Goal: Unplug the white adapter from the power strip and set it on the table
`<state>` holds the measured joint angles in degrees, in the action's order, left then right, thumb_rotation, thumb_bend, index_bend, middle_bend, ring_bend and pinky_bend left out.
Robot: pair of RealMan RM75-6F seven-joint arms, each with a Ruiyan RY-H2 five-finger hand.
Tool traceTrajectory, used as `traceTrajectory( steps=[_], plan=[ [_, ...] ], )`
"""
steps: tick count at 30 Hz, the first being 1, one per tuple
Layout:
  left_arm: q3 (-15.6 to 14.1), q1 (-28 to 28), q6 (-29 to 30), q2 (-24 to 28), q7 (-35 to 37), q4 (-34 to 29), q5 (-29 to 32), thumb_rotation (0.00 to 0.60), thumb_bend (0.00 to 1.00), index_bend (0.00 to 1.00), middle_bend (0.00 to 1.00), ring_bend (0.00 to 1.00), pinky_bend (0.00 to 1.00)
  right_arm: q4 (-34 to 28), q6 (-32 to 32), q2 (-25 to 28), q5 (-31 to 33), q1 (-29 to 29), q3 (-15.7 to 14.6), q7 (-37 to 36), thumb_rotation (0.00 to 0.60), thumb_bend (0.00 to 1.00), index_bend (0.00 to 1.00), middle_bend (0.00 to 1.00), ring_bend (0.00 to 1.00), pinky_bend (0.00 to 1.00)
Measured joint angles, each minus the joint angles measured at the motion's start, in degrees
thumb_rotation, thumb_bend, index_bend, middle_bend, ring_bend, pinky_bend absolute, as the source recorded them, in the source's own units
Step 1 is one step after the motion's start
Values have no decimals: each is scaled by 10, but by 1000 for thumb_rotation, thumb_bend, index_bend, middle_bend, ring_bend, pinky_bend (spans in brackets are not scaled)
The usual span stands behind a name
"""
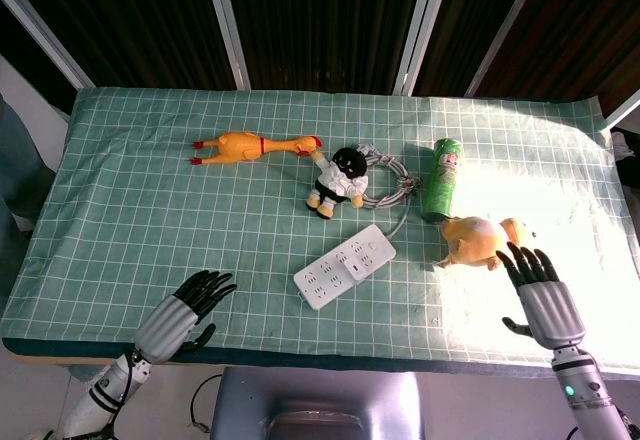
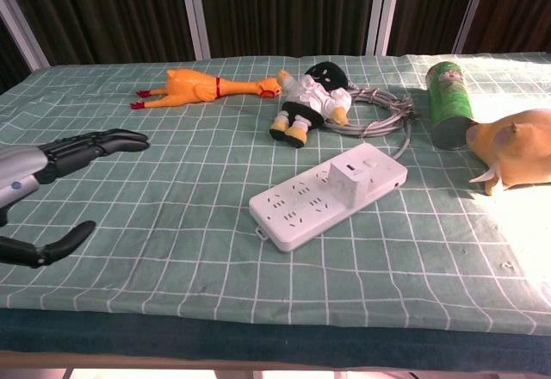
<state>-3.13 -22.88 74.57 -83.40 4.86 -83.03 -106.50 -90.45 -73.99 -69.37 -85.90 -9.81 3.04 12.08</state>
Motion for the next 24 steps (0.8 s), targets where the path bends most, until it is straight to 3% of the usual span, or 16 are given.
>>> traceTrajectory(
  steps=[5,14,24],
  plan=[
    [23,-44,-55,-48,-31,-29,4,600,715,0,9,1,106,-1,62,-27,12,-54,17,22,600,218,0,0,0,67],
    [66,-97,-172,-119,-116,-40,111,600,721,0,0,0,74,-18,114,-81,15,-130,40,86,600,218,0,0,0,67],
    [82,-119,-189,-192,-193,16,164,600,740,0,0,0,62,-31,148,-113,44,-171,46,161,600,218,0,0,0,67]
  ],
)
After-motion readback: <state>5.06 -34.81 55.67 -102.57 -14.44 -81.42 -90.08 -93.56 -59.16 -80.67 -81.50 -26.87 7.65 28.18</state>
